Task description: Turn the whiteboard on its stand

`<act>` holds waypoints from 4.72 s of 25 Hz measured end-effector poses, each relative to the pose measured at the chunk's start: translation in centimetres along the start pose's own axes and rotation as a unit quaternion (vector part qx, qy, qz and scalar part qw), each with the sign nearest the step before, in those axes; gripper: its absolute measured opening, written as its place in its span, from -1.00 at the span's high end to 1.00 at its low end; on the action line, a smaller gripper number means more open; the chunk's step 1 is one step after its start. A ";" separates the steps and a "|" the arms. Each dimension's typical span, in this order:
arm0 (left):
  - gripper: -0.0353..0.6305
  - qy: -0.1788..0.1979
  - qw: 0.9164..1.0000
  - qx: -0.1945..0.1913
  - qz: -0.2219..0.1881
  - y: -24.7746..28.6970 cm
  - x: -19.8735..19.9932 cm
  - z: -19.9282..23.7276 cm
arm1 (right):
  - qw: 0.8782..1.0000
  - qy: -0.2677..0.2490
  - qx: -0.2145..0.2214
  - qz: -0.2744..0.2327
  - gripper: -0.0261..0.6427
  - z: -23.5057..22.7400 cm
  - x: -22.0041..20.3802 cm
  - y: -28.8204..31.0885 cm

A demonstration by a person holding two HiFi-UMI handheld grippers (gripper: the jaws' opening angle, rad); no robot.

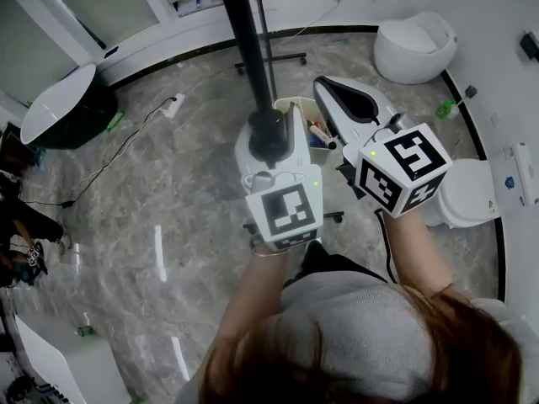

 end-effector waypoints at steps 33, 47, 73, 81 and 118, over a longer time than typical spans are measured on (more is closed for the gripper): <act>0.35 -0.009 0.999 -0.044 -0.020 -11.2 -0.7 -7.9 | 0.988 0.048 -0.077 0.124 0.91 5.1 -7.1 -11.7; 0.35 -0.011 0.999 -0.038 -0.028 -15.6 -1.2 -10.2 | 0.991 0.039 -0.065 0.106 0.91 6.9 -6.5 -16.0; 0.48 -0.029 0.999 0.007 -0.046 -22.7 -2.2 -12.3 | 0.995 0.033 -0.023 0.089 0.91 10.6 -8.9 -22.4; 0.50 -0.024 0.998 0.015 -0.051 -26.4 -2.5 -13.4 | 0.996 0.034 -0.010 0.077 0.91 12.6 -9.1 -23.9; 0.48 -0.027 0.998 -0.001 -0.057 -42.8 -3.8 -19.2 | 0.990 0.070 -0.089 0.089 0.91 22.6 -15.8 -39.7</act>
Point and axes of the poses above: the fingertips, and each gripper's own axes: y forward along the fingers, z to its left, x out of its top, the point moved 6 cm from there along -y, backward along the fingers, and after that the axes turned 13 degrees about z, right-handed, at the moved point
